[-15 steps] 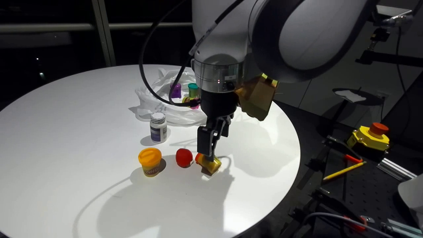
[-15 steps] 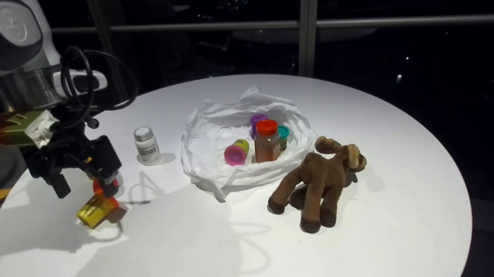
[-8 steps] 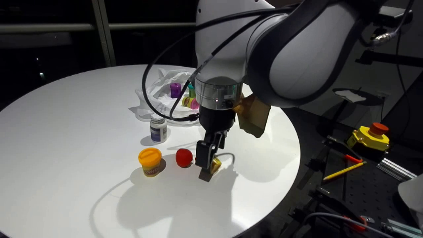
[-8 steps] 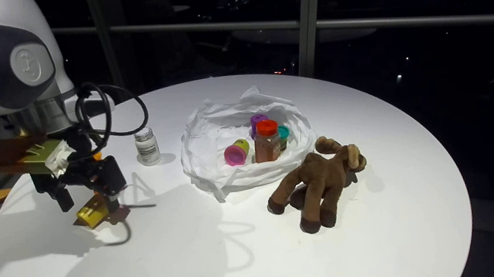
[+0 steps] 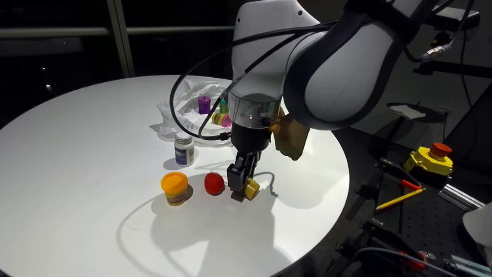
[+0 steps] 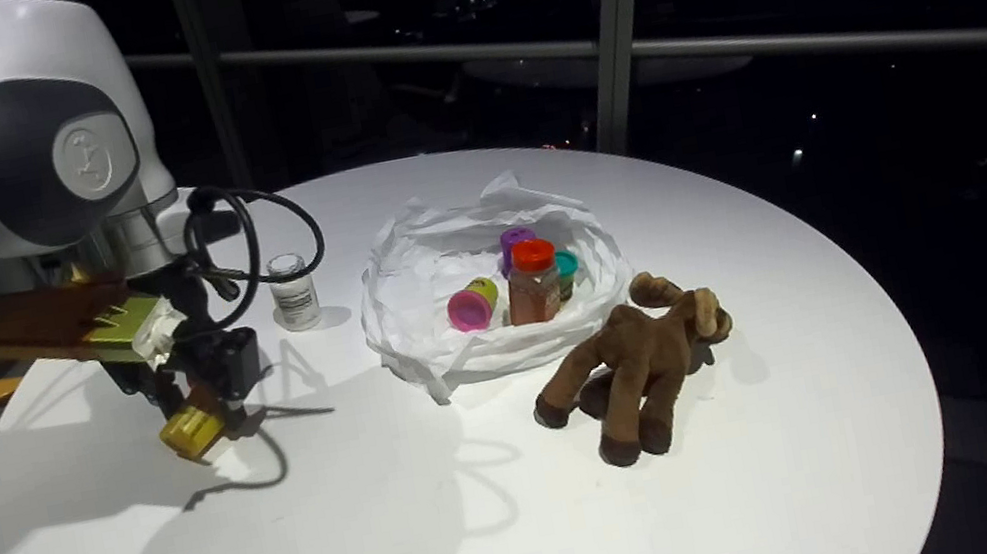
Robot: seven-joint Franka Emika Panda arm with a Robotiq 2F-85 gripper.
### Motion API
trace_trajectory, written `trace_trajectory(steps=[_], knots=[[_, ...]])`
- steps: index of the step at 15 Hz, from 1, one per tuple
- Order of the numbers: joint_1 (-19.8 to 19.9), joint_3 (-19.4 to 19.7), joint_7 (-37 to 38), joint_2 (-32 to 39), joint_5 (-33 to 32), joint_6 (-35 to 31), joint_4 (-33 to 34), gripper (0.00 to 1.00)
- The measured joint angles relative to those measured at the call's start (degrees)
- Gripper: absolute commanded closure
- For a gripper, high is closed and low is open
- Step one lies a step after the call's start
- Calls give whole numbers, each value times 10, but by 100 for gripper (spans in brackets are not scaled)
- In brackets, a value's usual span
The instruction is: Pick the objects on the table in the plastic bag
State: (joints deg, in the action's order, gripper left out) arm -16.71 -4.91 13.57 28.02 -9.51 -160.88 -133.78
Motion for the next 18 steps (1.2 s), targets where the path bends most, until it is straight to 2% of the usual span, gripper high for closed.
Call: trace_trajectory(steps=[1, 2, 6, 10, 14, 18], knots=[[0, 2, -2, 1, 0, -2, 0, 80], [0, 2, -5, 2, 0, -4, 0, 81], [-2, 8, -12, 0, -1, -2, 1, 81], [-10, 44, -12, -18, -17, 28, 15, 81], [-4, 58, -14, -31, -24, 68, 53, 81], [11, 59, -22, -8, -24, 92, 107, 81]])
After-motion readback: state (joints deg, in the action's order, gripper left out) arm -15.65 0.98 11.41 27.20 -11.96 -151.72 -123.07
